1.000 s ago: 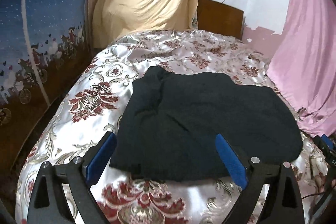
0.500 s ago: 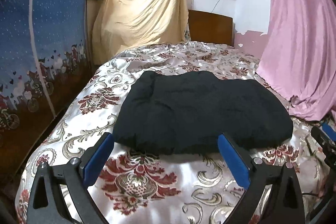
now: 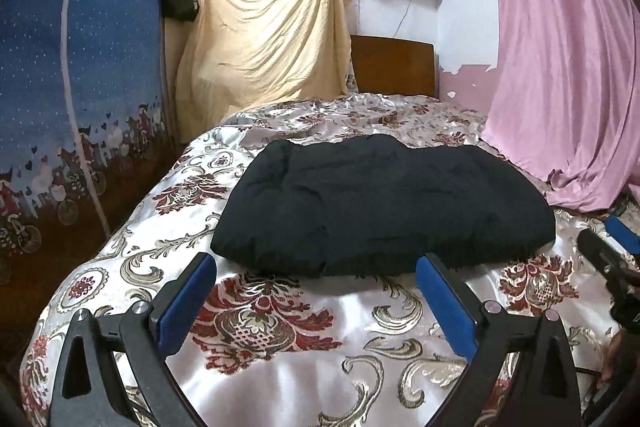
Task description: Fold large clothes
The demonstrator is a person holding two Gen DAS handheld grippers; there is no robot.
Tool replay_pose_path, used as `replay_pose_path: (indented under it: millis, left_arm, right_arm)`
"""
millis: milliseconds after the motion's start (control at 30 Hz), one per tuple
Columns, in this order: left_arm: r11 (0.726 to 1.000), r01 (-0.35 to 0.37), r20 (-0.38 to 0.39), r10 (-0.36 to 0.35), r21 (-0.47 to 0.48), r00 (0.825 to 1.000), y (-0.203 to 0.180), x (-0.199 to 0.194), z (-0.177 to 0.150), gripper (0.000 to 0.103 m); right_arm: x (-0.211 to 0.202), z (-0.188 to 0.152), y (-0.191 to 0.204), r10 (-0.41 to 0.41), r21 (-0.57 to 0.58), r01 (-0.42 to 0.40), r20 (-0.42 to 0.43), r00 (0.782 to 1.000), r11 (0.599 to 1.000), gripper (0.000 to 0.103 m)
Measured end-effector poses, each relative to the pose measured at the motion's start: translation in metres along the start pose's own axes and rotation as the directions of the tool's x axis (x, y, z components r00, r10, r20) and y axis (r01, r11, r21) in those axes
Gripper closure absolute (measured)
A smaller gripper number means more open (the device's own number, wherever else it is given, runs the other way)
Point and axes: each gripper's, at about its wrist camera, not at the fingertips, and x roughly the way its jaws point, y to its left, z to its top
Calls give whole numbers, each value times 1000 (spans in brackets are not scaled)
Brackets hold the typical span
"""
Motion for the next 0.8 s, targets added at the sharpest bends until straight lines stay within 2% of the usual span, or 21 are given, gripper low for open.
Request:
replay_pose_path:
  millis: [300, 800]
  left_arm:
    - [1000, -18, 35, 17, 18, 999, 1, -5, -9, 1]
    - [999, -17, 37, 15, 45, 999, 0, -2, -17, 1]
  right_arm:
    - [6, -10, 1, -5, -15, 5, -30, 1000, 1000, 2]
    - [11, -17, 1, -24, -37, 23, -45, 999, 999, 2]
